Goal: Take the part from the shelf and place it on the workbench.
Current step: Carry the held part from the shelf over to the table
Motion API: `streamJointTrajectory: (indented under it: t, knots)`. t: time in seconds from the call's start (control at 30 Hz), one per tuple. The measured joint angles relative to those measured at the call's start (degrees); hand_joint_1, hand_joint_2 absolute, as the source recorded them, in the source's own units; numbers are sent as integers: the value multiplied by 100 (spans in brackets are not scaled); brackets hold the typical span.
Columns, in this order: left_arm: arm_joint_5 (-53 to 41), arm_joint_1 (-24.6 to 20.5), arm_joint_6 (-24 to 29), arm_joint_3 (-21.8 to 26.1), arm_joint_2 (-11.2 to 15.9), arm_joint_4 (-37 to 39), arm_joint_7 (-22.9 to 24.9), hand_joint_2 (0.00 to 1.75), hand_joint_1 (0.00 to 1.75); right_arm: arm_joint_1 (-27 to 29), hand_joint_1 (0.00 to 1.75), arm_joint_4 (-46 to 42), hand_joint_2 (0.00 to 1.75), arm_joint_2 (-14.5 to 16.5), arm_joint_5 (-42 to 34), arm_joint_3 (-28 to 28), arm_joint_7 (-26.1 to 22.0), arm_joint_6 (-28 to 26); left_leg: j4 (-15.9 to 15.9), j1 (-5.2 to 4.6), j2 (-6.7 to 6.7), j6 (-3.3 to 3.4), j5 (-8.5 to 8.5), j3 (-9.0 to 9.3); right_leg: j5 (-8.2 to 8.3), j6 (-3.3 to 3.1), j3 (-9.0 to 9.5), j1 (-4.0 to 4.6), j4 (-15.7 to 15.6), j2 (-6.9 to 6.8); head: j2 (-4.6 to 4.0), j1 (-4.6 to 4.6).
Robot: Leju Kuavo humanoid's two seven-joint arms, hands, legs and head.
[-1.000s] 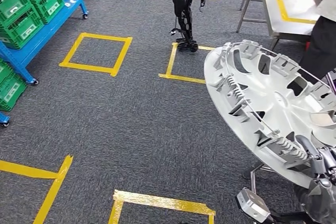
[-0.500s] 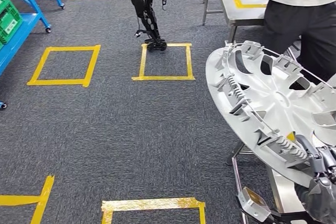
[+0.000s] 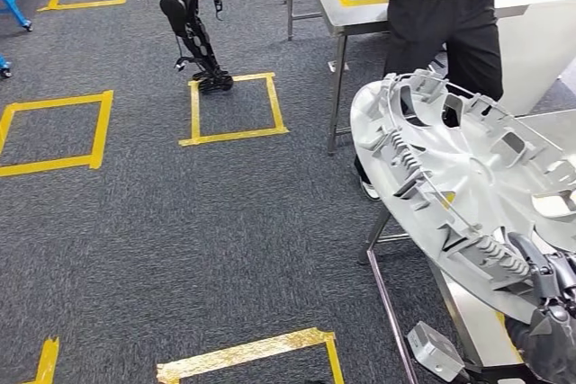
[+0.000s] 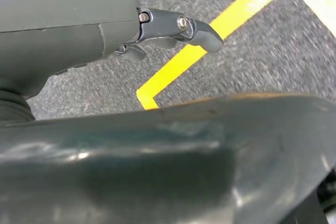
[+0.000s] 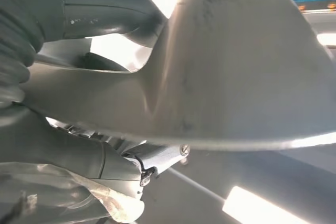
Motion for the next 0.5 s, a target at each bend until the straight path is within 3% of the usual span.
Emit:
streamJointTrajectory:
  t: [0.07,0.13,0.2,0.27,0.33,0.4,0.47,0.5]
  knots:
    - [-1,-5,0,-1,-9,0,2,0,0,2,175,0,175,0,1,-5,-3,1,13,8,136,-34,-25,13,322,32,362,-26,-614,-120,0,1]
    - [-2,-7,0,-2,-2,0,3,0,0,-5,175,-1,175,0,1,-10,-15,0,52,-12,250,-101,-73,31,541,10,800,-10,-1356,-335,0,2]
    - [-2,-13,0,-3,11,0,4,0,0,2,175,-3,175,0,-1,-20,-29,-1,81,-38,341,-159,-102,47,552,-72,932,22,-1577,-383,0,-6]
    - [-2,-31,0,-3,10,-1,4,0,0,38,175,-8,175,2,0,-39,-46,-1,94,-21,388,-214,-126,61,574,-165,916,25,-1577,-257,0,-12]
    - [-2,-45,0,-3,8,-2,4,0,0,62,175,-24,175,6,0,-63,-57,-2,304,11,186,-268,-302,-10,594,-250,915,15,-1593,-150,0,-28]
    - [-2,-33,0,-6,-2,-3,4,0,0,73,175,-36,175,15,1,-79,-63,-2,1032,25,-96,-282,-694,-323,603,-306,918,19,-1597,-30,0,-52]
    - [-2,-5,0,-12,-10,-4,5,0,0,97,175,-37,175,22,2,-87,-68,-2,1806,21,-183,-262,-963,-692,607,-328,919,46,-1594,128,0,-56]
    - [-2,3,0,-16,-11,-4,6,0,0,113,175,-37,175,23,2,-91,-68,-2,1909,18,-194,-241,-925,-760,609,-331,922,60,-1593,211,0,-55]
